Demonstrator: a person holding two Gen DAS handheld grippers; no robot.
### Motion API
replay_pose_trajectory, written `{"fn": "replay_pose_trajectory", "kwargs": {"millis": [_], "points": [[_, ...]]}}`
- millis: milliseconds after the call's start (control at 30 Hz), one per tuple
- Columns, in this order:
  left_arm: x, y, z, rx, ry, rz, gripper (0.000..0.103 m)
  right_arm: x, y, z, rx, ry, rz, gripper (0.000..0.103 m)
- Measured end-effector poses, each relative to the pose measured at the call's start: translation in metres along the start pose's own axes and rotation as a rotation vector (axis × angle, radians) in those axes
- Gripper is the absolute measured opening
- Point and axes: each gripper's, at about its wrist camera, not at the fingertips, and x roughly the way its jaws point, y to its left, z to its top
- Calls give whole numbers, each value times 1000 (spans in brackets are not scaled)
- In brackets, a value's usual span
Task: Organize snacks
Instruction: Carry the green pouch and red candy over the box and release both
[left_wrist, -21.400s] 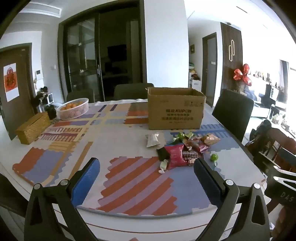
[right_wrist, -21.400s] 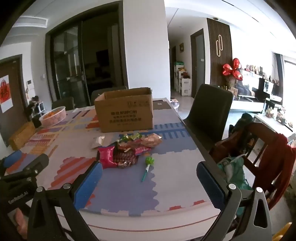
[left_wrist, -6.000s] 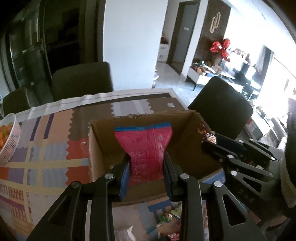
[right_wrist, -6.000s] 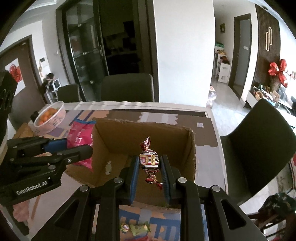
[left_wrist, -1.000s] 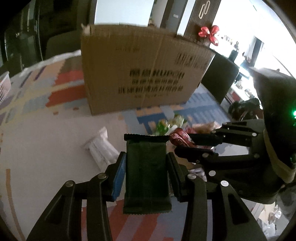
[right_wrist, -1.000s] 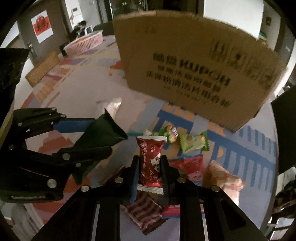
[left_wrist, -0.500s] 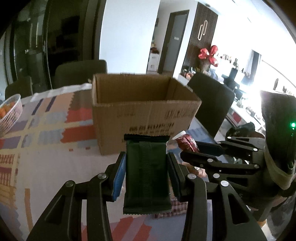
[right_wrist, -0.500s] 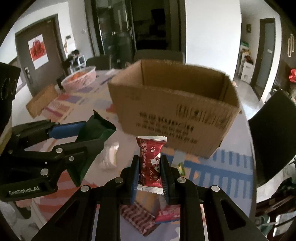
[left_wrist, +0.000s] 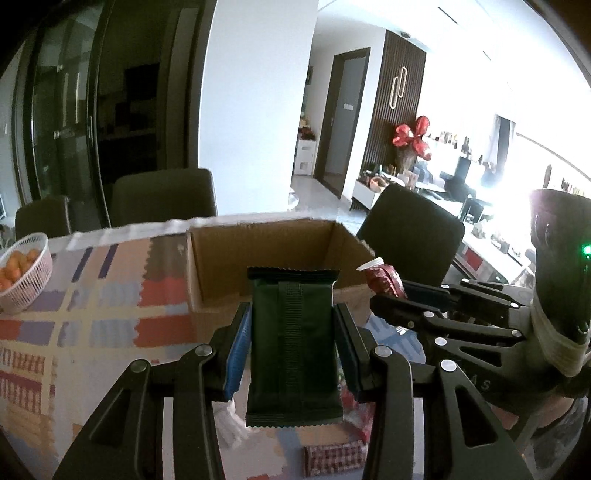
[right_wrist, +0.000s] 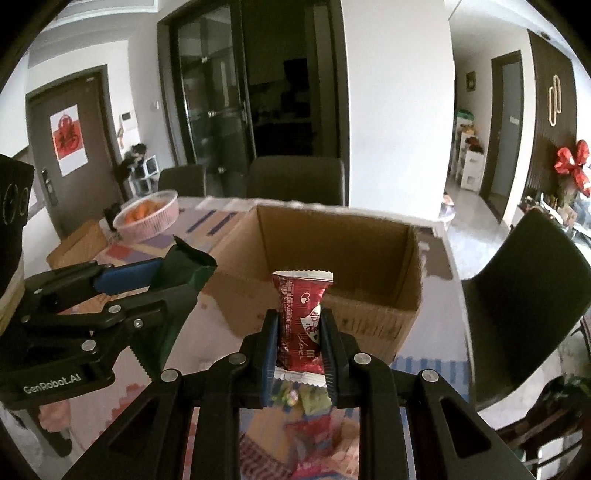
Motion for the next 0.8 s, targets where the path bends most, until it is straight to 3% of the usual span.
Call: {"fn": "replay_pose_trajectory", "kwargs": {"millis": [367,800], "points": [[19,4,47,11,-11,-1,43,7,-17,38,20,-27,-30,23],[76,24,73,-19,82,10,43,53,-41,64,63,43,-56,23]]}}
